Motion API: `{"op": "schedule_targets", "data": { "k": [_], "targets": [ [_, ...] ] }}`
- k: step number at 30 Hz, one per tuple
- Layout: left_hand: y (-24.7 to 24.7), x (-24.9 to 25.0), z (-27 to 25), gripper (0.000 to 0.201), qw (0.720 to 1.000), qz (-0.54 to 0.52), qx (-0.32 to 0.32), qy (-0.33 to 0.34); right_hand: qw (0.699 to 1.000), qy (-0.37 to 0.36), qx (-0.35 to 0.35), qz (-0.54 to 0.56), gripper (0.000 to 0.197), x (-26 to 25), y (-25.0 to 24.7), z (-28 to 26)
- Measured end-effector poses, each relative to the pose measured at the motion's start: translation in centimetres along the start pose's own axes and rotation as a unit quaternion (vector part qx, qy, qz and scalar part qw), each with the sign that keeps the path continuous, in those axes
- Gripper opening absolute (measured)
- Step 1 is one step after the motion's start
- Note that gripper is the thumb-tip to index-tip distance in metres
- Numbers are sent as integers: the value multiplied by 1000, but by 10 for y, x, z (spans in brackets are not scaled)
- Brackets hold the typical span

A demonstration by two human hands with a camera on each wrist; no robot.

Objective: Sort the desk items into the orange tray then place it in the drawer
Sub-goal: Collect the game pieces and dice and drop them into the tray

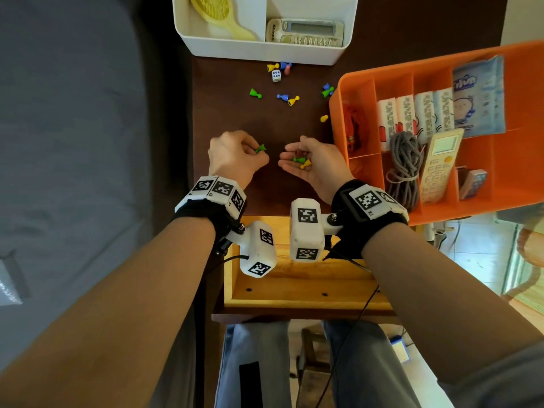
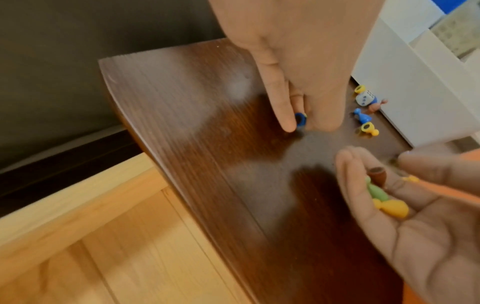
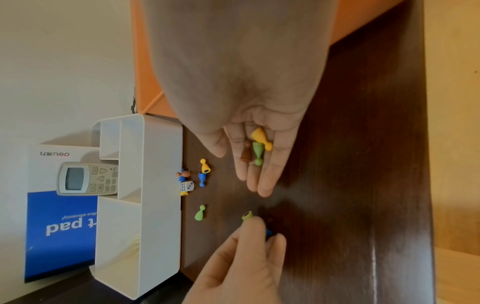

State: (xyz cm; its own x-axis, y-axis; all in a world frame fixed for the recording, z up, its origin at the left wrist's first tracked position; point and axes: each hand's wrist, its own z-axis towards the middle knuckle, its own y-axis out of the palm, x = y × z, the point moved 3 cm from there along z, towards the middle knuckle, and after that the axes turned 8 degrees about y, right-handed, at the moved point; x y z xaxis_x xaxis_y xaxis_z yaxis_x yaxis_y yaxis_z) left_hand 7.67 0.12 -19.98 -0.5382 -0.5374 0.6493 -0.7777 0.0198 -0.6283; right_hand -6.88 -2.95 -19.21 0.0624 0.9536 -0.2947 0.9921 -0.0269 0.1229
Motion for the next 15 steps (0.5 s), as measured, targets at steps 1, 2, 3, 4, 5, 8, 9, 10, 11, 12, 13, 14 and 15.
{"op": "schedule_targets", "data": {
  "k": [1,2,3,4,5,8,9,10,11,12,13,14,15],
  "targets": [
    [0,0,-1,11,999,-40,4,-7,1000,3,1,-3,32,1,0,0],
    [-1,0,-2,12,997,-71,7,-10,1000,7,1,-6,33,2,0,0],
    [-1,1,-3,15,996,-93,11,-8,1000,11,0,-8,34,3,0,0],
    [-2,4,-4,14,994,-109,12,1,1000,14,-4,-7,35,3,0,-1],
    [-2,8,-5,12,993,-116,10,19,1000,15,-8,-2,36,3,0,-2],
    [1,23,-9,11,992,-71,-24,105,999,22,-23,32,33,3,2,-6],
    [3,28,-10,11,990,-50,-44,126,998,25,-31,42,30,3,2,-7],
    [5,32,-11,11,987,-34,-63,143,998,30,-39,44,28,3,3,-8],
    [7,35,-11,11,984,-23,-77,156,997,34,-47,43,28,4,4,-9],
    [8,37,-12,12,982,-18,-86,167,997,35,-53,44,28,4,5,-10],
    [8,39,-12,13,980,-21,-89,177,997,32,-56,51,27,3,6,-10],
    [7,41,-13,15,978,-31,-84,188,996,26,-60,58,26,3,6,-10],
    [6,42,-13,17,976,-41,-68,201,996,18,-62,63,25,2,6,-10]
  ]
}}
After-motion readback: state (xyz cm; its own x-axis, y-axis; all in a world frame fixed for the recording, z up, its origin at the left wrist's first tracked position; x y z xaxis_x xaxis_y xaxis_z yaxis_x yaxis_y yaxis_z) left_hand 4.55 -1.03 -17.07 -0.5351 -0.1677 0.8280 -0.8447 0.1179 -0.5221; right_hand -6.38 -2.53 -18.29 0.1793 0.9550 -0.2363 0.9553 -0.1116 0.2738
